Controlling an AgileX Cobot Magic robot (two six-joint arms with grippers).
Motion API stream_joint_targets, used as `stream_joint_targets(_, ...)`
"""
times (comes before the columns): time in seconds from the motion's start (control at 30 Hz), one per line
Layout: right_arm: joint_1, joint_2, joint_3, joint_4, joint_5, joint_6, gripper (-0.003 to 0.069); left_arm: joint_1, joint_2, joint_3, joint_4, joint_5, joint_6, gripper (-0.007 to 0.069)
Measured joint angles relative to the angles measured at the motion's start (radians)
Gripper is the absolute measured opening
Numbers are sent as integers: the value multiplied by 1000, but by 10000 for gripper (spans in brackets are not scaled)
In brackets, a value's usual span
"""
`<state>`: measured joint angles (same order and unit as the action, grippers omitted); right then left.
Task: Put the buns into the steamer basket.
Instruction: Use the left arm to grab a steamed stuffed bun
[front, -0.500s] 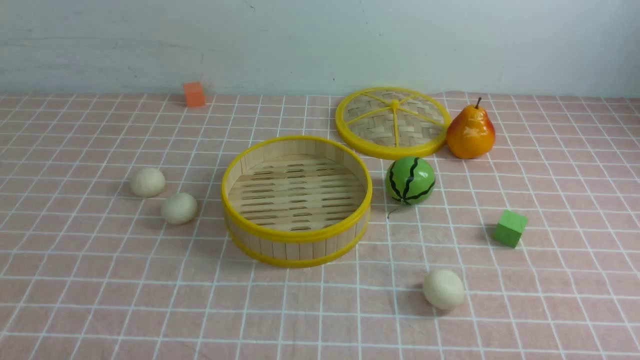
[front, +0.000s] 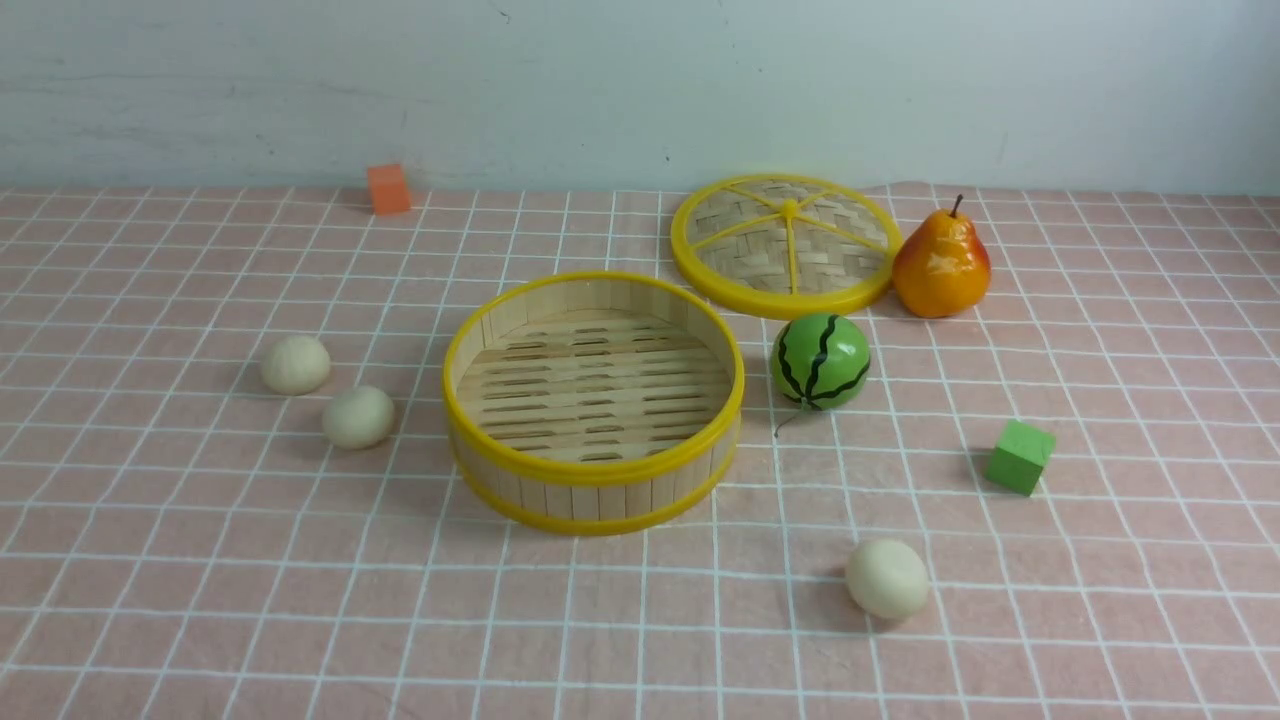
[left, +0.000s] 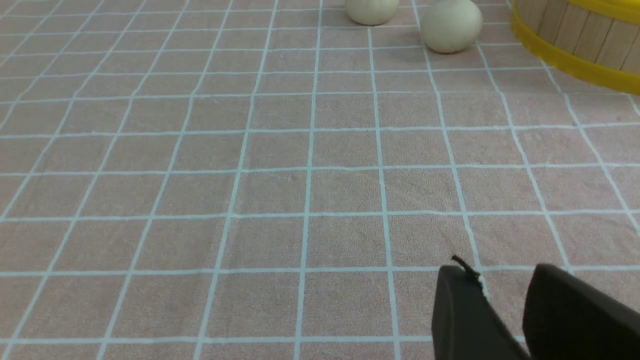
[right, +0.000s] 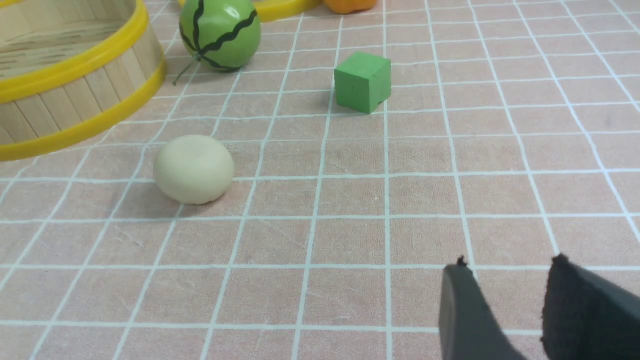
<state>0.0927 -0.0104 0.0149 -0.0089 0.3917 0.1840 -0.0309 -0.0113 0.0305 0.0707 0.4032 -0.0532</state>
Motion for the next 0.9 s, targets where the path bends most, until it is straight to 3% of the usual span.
stream_joint_targets(0.63,0,0,3,-4,-30,0,239,0,0,0,9,-68,3,202)
stream_joint_targets(0.9,0,0,11,-7,-428,8,239,0,0,1,-107,-463,3,215)
